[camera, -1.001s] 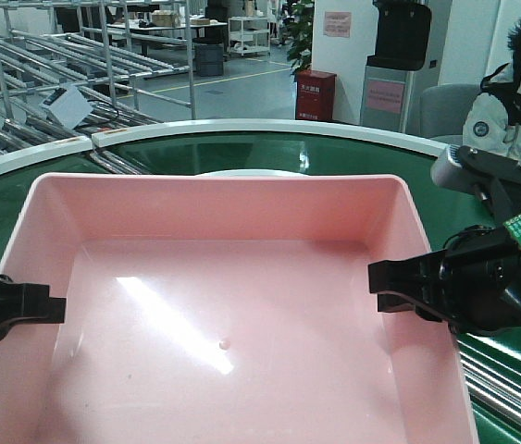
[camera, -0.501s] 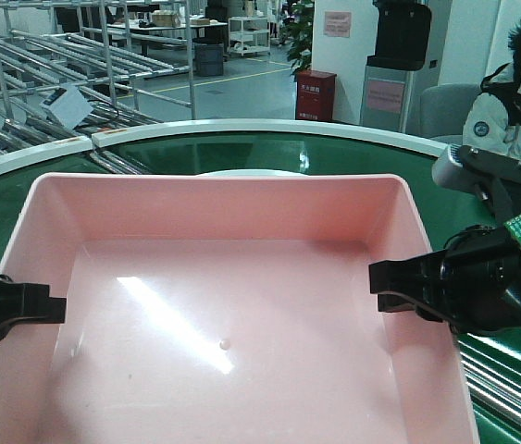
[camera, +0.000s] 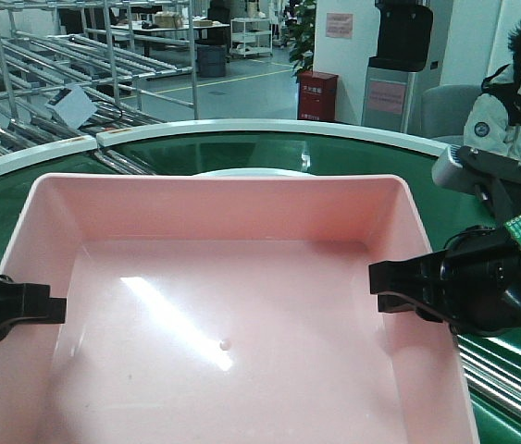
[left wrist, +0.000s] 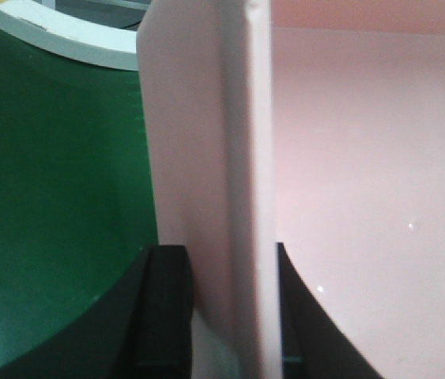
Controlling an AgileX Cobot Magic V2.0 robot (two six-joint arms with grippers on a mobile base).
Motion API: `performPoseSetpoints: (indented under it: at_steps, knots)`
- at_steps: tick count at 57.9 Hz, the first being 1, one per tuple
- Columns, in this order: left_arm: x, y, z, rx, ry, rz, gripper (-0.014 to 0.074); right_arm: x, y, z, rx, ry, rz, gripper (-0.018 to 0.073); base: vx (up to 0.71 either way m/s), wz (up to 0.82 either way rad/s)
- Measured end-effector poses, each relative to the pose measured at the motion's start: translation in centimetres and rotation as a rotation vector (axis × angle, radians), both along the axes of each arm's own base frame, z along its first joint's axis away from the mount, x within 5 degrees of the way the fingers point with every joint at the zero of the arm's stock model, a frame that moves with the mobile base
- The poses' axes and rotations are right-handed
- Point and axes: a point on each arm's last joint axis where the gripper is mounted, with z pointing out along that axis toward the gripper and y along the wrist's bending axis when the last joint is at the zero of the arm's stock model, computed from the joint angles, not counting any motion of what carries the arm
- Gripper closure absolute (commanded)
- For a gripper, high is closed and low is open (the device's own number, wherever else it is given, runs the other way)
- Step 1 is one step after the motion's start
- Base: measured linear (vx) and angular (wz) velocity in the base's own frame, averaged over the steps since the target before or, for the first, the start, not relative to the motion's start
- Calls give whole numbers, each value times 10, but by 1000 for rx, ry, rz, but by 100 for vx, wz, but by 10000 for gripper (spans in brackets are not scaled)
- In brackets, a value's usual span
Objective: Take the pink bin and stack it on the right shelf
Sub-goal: 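Close both grippers on the bin walls and lift the pink bin, then hold the pink bin with both grippers while driving to the metal table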
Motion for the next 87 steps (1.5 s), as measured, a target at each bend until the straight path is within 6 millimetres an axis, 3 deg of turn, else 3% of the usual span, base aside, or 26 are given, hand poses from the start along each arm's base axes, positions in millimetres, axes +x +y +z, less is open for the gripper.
performPoseSetpoints:
  at_steps: [49,87]
  knots:
    - [0,1,-1,13,0,0,598,7,3,-7,3,23,0,568,-26,-11]
    - [-1,1,-1,14,7,-2,598,7,3,-7,4,23,0,568,-17,-77]
